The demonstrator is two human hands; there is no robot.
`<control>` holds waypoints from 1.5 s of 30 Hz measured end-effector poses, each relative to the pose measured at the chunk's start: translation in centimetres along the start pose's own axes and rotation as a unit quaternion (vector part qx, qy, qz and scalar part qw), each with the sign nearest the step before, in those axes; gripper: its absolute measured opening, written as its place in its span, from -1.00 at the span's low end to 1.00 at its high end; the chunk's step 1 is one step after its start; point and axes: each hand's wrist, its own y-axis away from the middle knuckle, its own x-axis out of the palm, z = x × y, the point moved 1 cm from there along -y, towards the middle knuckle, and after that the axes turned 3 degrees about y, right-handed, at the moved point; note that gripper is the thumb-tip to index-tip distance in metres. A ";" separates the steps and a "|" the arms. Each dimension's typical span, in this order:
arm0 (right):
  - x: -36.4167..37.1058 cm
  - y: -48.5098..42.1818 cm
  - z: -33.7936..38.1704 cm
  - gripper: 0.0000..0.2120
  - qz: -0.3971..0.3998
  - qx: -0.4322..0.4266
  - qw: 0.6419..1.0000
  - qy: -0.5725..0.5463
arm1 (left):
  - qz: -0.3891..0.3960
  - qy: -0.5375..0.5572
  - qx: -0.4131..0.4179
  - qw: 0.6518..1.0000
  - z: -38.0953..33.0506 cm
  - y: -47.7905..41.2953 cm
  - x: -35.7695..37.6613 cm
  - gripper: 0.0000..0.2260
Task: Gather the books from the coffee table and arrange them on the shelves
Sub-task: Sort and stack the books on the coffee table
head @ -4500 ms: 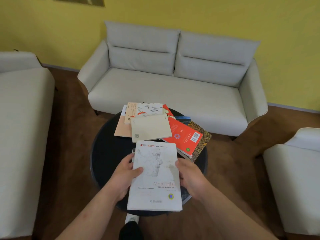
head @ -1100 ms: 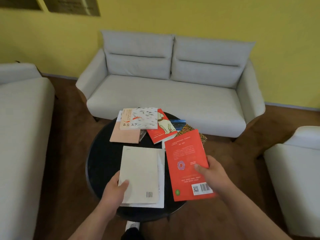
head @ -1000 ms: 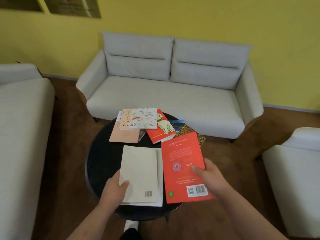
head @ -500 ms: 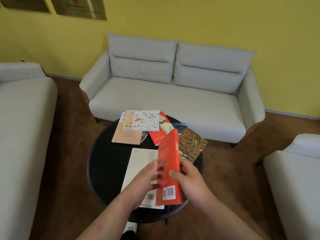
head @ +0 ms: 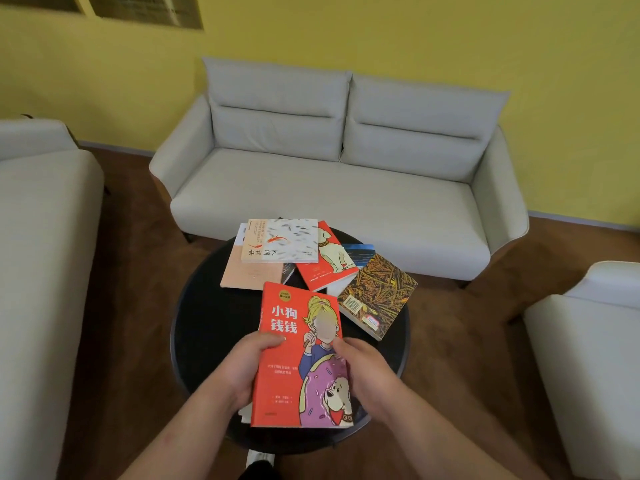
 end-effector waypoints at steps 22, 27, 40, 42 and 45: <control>2.7 -6.0 -2.6 -0.77 -0.017 0.037 0.987 -0.159 | -0.037 0.016 -0.039 0.998 2.7 -5.3 -3.6 -0.82; 2.1 -6.5 -2.7 -0.68 -0.036 0.006 0.997 -0.061 | -0.042 -0.031 -0.022 0.998 2.9 -5.5 -3.6 -0.66; 0.1 -6.8 -2.1 -0.77 0.003 -0.013 1.000 0.006 | -0.062 -0.129 0.001 0.990 1.4 -6.6 -4.6 -0.51; -0.9 -7.8 -1.4 -0.86 -0.020 -0.017 0.999 0.025 | -0.105 -0.191 0.021 0.976 -0.8 -8.4 -5.5 -0.43; -3.0 -9.7 0.6 -0.85 -0.100 -0.021 0.995 0.008 | -0.170 -0.195 0.077 0.963 -5.7 -11.7 -6.8 -0.55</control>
